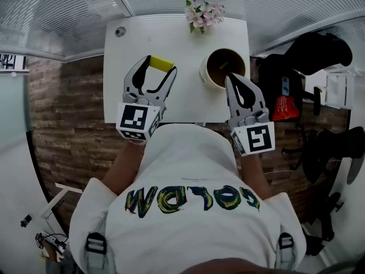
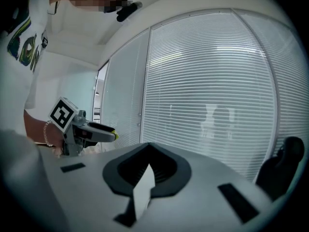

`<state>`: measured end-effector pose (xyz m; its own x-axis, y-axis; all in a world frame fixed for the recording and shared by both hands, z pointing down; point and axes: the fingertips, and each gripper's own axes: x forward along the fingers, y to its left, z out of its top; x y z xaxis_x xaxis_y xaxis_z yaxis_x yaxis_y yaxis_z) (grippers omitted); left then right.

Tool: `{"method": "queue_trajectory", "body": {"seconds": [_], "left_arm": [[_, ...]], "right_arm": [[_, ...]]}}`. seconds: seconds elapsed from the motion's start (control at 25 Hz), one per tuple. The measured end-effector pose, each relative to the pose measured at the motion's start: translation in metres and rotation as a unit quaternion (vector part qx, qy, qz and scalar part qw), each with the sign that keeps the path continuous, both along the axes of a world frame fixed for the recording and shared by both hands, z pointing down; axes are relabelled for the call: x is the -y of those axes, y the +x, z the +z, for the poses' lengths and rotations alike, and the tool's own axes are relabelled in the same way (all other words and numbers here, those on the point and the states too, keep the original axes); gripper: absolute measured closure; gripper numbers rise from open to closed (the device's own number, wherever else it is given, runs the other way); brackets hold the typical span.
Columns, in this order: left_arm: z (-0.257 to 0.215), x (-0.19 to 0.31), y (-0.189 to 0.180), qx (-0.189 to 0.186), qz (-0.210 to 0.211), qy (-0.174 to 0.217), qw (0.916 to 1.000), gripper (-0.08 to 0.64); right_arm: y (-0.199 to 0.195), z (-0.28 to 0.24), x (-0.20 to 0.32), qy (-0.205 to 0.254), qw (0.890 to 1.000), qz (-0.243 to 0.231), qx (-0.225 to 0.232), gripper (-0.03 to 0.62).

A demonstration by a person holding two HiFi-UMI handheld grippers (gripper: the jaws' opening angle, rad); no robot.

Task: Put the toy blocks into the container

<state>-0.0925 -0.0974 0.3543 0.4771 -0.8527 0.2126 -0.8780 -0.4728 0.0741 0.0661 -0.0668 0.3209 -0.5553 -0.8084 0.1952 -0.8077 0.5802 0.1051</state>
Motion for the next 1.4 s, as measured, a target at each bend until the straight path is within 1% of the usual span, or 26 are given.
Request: {"method": "queue_trajectory", "body": {"seconds": [0.16,0.36,0.8,1.0,1.08,1.2,1.4], "left_arm": [[-0.005,0.002,0.010,-0.003,0.010,0.004,0.9999,0.267],[-0.008,0.004,0.032,-0.010,0.036,0.004,0.9993,0.267],[-0.012,0.001,0.110,-0.024,0.115,0.002,0.9931,0.267],[-0.008,0.001,0.141,-0.024,0.142,-0.003,0.9896,0.267],[-0.002,0.002,0.152,-0.020,0.151,-0.006,0.9884,0.267],[0.012,0.006,0.169,-0.003,0.168,-0.009,0.9858,0.267],[0.064,0.021,0.197,0.039,0.193,-0.040,0.9796,0.267]], "right_arm": [[0.007,0.001,0.000,-0.003,1.000,0.008,0.001,0.584],[0.020,0.001,-0.002,-0.004,1.000,0.025,-0.003,0.584],[0.080,0.003,-0.016,-0.009,0.996,0.093,-0.007,0.584],[0.102,0.004,-0.021,-0.010,0.994,0.113,-0.004,0.584],[0.107,0.003,-0.022,-0.008,0.993,0.116,-0.002,0.584],[0.109,0.002,-0.022,-0.008,0.993,0.115,0.001,0.584],[0.110,0.004,-0.019,-0.007,0.994,0.113,0.003,0.584]]}}
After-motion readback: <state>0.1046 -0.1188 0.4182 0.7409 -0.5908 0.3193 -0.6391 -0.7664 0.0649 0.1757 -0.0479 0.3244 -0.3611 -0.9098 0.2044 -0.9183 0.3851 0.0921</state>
